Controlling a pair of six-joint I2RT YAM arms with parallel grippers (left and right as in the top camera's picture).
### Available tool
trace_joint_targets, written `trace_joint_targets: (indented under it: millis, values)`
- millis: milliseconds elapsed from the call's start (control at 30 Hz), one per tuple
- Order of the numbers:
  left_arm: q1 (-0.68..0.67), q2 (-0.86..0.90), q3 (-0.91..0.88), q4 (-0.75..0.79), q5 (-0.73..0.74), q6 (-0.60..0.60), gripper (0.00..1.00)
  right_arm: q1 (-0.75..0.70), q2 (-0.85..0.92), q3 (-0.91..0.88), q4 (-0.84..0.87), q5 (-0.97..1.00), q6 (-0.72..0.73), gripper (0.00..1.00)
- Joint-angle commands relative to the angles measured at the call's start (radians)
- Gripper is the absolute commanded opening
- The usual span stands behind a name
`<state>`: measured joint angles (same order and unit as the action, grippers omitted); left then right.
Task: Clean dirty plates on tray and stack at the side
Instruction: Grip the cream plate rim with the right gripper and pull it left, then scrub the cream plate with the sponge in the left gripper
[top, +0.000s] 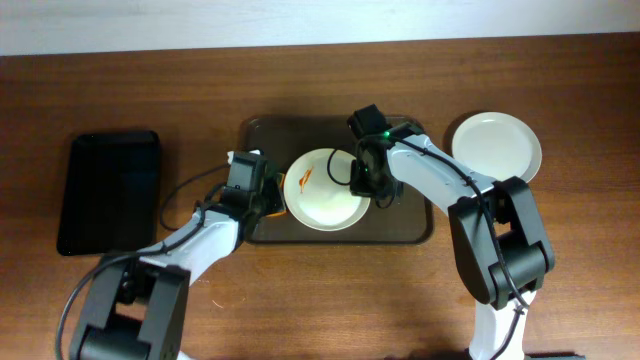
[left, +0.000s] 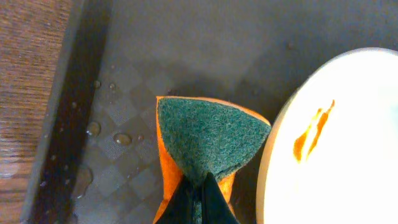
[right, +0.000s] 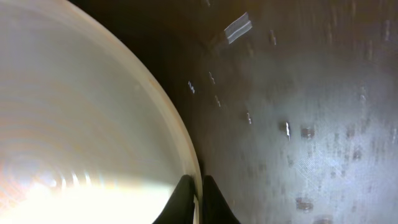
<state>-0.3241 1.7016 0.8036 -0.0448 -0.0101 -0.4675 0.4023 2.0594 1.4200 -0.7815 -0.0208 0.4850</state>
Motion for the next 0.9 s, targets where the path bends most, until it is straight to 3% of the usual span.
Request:
trace_joint_targets:
  millis: [0, 100, 167, 267, 300, 367, 500, 600, 700, 867]
  values:
    - [0.0, -0.159, -0.001, -0.051, 0.012, 0.171, 0.0, 0.002, 0.063, -0.041, 0.023, 0.102, -0.194, 0.04]
    - [0.0, -0.289, -0.001, -0.064, 0.058, 0.201, 0.0, 0.002, 0.063, -0.041, 0.039, -0.013, -0.329, 0.04]
    - [-0.002, -0.24, -0.001, -0.023, 0.183, 0.187, 0.0, 0.003, 0.063, -0.041, 0.04, -0.17, -0.43, 0.04]
    - [-0.002, -0.127, -0.001, 0.0, 0.198, -0.014, 0.0, 0.001, 0.063, -0.041, 0.043, -0.167, -0.368, 0.04]
    - [-0.003, -0.071, -0.001, 0.074, 0.293, -0.063, 0.0, 0.001, 0.063, -0.041, 0.051, -0.166, -0.356, 0.04]
    - [-0.003, -0.022, -0.001, 0.145, 0.393, -0.065, 0.0, 0.002, 0.063, -0.041, 0.056, -0.13, -0.301, 0.04]
    - [-0.004, 0.04, -0.001, 0.15, 0.395, -0.238, 0.0, 0.001, 0.063, -0.04, 0.058, -0.092, -0.145, 0.04]
    - [-0.042, 0.042, -0.001, 0.188, 0.37, -0.24, 0.0, 0.001, 0.063, -0.04, 0.059, -0.092, -0.06, 0.04]
    - [-0.09, 0.057, -0.001, 0.201, 0.232, -0.296, 0.0, 0.001, 0.063, -0.04, 0.06, -0.091, -0.061, 0.04]
    - [-0.092, 0.135, -0.001, 0.207, 0.057, -0.241, 0.0, 0.001, 0.063, -0.04, 0.053, -0.091, -0.066, 0.04]
